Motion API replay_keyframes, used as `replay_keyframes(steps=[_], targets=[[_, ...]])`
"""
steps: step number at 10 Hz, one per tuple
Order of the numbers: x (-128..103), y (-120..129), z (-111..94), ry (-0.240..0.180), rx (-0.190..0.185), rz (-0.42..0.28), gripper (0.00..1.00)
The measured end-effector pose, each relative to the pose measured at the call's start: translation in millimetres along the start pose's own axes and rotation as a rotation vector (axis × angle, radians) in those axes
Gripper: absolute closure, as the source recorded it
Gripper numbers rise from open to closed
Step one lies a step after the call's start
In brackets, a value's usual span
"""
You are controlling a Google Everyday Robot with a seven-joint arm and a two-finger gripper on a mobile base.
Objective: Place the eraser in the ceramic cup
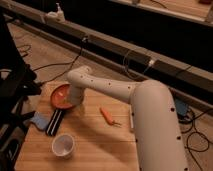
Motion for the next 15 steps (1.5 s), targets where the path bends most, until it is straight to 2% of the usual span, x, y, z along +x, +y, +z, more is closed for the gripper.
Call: replay_keyframes(steps=[3, 4, 6, 7, 9, 12, 13, 15], targets=[[-9, -22, -3, 0.007, 0.014, -0.062, 0.2], [-13, -32, -7, 0.014, 0.029, -0.089, 0.2], [-27, -47, -5, 0.015, 0.034, -0.155, 0.2], [-33, -53, 0, 0.011, 0.026, -0.181, 0.2], [-47, -63, 22, -0.027, -0.006, -0.233, 0.2], [-53, -69, 51, -0.09, -0.046, -0.258, 0.2], [-50, -67, 58, -0.103, -0.058, -0.25, 0.23], [-38, -61, 67, -0.116, -0.073, -0.216, 0.43]])
